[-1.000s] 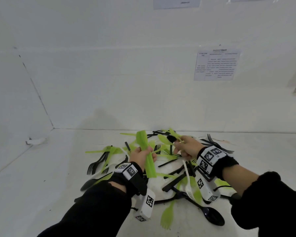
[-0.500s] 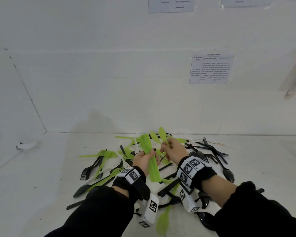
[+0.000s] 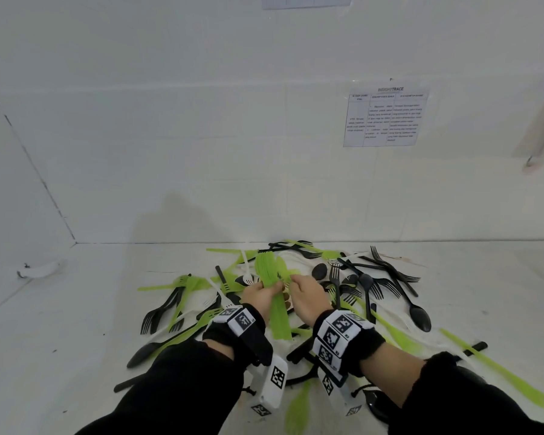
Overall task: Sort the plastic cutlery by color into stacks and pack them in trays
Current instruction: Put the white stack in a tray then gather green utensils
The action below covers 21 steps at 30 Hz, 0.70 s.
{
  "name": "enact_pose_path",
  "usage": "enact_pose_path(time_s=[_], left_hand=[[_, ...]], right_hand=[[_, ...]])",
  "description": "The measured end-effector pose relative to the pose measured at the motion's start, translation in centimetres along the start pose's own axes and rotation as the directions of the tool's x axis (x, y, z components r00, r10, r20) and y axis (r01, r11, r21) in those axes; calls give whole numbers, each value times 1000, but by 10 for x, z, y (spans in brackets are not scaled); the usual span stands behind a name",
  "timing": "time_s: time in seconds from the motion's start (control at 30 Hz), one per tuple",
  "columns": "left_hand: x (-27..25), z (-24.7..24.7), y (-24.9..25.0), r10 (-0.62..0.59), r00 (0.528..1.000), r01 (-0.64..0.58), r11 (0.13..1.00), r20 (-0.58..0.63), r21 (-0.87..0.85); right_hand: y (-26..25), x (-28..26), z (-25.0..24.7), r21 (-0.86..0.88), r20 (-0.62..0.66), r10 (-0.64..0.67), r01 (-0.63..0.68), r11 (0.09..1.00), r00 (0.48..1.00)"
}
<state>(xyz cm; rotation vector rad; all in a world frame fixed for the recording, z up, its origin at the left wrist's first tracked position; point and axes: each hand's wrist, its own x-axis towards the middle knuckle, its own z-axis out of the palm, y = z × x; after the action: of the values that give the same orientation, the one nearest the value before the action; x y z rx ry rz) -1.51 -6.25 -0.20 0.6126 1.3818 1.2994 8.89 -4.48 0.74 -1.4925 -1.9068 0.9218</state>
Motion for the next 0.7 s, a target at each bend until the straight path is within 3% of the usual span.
enact_pose_path(time_s=[0.27,0.37,0.47,0.53,0.6,0.7], left_hand=[[6,3,-4,-38,998,41,997,39,-60],[13,-6,-8,-40,998,43,996,41,-73],[14,-12,-7,-52,998,56,996,44,-71],[14,-13,-5,-65,997,67,994,29,-84],[17,-15,-4,-77,997,76,992,-5,-99],[22,-20,-3,-99,993,93,990,-57,-109]], right_hand=[[7,13,8,49,56,33,-35,998,998],[14,19,7,-174,204,59,-23,984,977],[16,30,-4,-195,366,37,37,980,930],[21,45,-14,-212,300,46,20,977,953],[28,54,-23,-372,216,138,-50,927,967],[37,60,-27,-547,298,219,-22,837,929]])
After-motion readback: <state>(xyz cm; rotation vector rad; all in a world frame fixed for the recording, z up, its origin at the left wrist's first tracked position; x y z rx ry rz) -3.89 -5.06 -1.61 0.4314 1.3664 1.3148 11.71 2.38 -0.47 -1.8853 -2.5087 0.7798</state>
